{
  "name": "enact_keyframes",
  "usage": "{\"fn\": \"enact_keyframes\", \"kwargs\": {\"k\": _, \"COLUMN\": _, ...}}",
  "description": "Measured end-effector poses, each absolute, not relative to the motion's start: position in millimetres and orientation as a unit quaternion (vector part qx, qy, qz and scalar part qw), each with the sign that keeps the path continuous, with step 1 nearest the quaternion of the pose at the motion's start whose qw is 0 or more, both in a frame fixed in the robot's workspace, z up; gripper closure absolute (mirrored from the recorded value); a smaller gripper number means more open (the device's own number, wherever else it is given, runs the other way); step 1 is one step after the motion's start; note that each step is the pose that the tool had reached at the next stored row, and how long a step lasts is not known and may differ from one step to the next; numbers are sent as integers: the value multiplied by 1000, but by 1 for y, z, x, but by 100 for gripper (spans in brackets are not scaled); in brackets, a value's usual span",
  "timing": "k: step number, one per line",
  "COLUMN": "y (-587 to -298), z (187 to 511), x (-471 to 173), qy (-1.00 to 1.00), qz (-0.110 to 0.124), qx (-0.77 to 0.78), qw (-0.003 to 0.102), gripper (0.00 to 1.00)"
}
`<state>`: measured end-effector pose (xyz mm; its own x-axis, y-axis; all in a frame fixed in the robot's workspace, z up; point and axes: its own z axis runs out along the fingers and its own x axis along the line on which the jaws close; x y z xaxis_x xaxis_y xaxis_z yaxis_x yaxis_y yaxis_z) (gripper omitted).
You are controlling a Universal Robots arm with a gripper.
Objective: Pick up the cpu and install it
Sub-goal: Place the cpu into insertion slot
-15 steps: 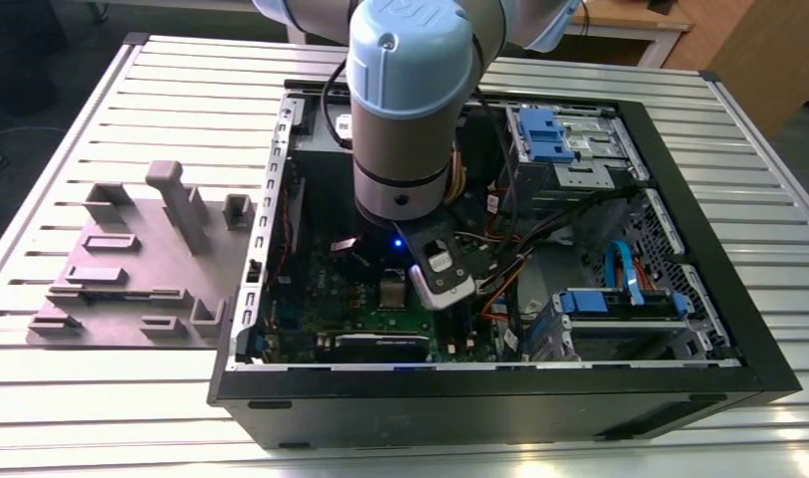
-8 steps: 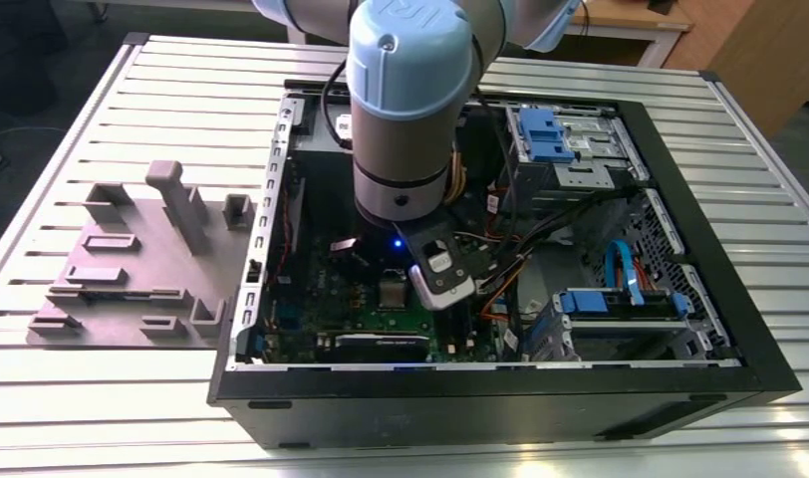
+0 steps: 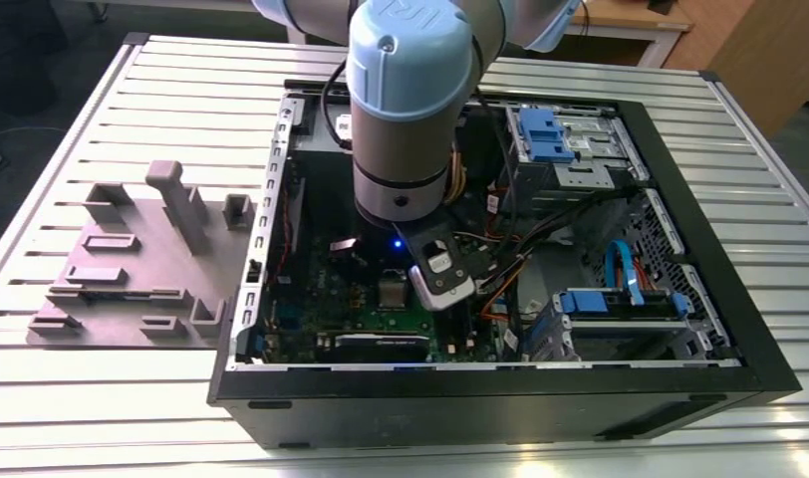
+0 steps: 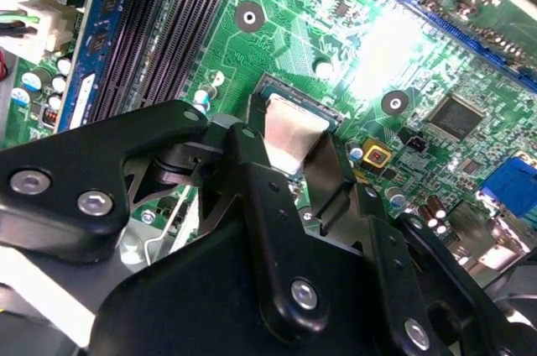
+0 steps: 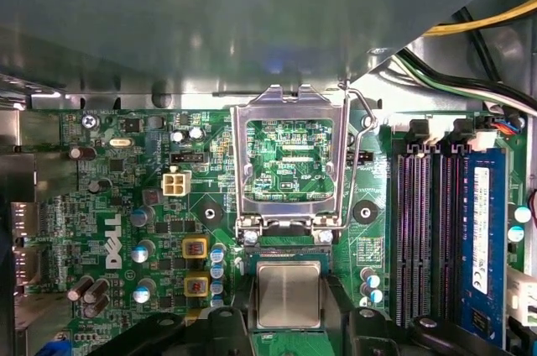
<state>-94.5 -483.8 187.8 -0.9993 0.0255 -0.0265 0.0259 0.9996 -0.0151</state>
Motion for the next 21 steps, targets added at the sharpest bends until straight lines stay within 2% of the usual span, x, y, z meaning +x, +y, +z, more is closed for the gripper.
{"fn": "enact_keyframes", "kwargs": {"k": 21, "y": -484, "z": 193, "x": -94, "qy": 1000, "qz": -8, "qx": 9, "qw": 15, "gripper": 55}}
